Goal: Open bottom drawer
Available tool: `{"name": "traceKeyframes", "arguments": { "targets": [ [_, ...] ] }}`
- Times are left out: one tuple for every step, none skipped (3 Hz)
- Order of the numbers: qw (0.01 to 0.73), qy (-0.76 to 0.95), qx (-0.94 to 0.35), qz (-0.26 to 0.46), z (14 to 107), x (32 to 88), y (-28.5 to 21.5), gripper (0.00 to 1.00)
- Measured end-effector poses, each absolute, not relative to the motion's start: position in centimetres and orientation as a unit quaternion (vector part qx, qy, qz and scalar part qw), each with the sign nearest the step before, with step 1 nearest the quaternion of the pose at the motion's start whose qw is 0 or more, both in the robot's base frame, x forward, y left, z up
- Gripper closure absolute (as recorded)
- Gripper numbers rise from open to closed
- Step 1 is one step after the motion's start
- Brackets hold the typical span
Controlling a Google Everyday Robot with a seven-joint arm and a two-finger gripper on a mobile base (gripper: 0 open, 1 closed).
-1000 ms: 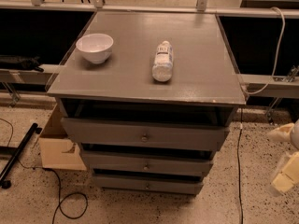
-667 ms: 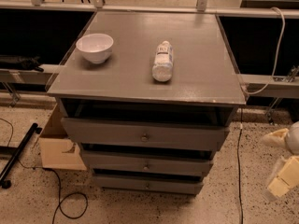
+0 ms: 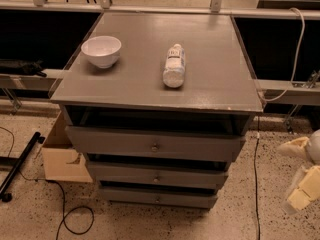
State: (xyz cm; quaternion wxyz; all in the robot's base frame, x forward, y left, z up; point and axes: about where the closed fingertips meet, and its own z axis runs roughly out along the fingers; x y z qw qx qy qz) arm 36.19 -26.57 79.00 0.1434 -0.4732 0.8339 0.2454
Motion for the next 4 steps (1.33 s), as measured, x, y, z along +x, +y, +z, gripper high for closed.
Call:
{"name": "traceKeyframes", "arguments": {
  "targets": [
    [0.134, 0.821, -0.484, 0.273, 77.7, 35.1, -24.8, 0.00],
    [0.121, 0.804, -0.503, 0.293, 76.7, 33.6, -22.5, 0.00],
    [0.112, 0.795, -0.523, 0.285, 76.4, 31.3, -21.8, 0.00],
    [0.114, 0.793, -0.522, 0.292, 76.2, 31.2, -21.7, 0.00]
  ]
}}
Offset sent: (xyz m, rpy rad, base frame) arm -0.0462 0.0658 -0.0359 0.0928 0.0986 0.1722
